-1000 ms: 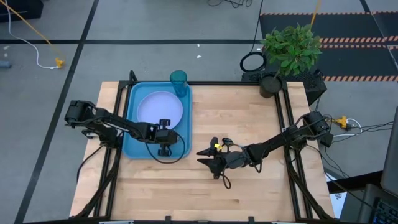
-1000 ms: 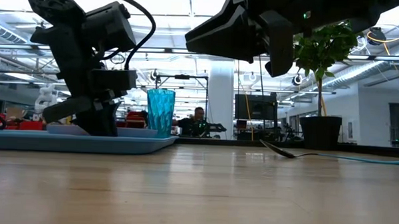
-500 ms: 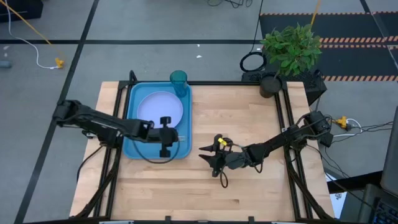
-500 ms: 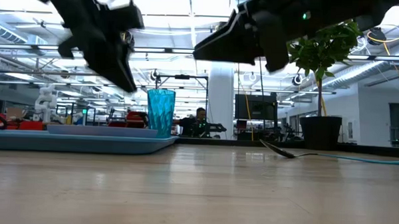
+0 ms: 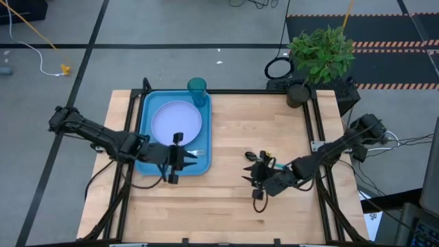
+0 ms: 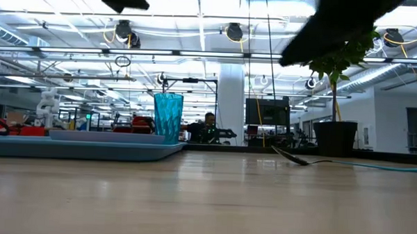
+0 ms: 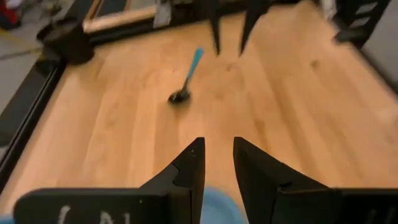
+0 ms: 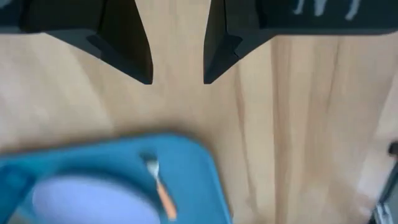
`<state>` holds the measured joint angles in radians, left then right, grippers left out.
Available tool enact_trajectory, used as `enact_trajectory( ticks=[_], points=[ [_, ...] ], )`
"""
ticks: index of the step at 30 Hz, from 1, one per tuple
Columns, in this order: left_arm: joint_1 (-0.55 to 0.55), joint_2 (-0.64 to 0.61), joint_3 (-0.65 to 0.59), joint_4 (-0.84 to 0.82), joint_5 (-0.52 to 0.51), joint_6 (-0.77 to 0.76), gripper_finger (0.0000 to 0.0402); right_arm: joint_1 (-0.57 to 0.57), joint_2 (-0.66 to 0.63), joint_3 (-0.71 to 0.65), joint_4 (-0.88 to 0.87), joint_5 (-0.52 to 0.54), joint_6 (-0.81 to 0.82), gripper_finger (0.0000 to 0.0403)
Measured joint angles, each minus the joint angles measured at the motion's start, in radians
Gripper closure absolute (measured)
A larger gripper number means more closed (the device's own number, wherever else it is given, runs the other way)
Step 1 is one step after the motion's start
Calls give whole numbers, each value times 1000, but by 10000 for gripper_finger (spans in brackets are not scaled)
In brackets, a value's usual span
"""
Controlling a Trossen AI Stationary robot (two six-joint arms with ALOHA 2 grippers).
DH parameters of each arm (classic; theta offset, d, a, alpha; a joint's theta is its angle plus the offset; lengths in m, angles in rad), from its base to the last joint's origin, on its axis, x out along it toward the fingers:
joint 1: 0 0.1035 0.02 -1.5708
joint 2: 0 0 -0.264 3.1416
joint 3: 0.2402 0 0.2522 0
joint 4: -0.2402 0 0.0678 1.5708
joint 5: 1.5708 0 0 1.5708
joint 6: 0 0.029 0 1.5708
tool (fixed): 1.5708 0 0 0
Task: Pick and place plate/cup/fork/spoon on tray
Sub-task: Put the blue spoon on the blue tray
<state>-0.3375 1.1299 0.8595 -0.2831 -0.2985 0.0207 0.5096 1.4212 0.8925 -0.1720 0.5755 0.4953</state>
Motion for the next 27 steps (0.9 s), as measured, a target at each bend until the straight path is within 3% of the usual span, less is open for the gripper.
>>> enact_trajectory(
  ticks=[10, 19, 27],
  points=[
    [-20, 9, 1, 85, -1, 25, 314, 5, -30, -11, -443, -4, 185, 268],
    [-16, 9, 1, 104, -1, -3, 314, -14, -33, -171, -304, -13, 172, 268],
    [4, 9, 1, 98, -51, -25, 314, -75, -34, -179, -287, -84, 133, 268]
  ],
)
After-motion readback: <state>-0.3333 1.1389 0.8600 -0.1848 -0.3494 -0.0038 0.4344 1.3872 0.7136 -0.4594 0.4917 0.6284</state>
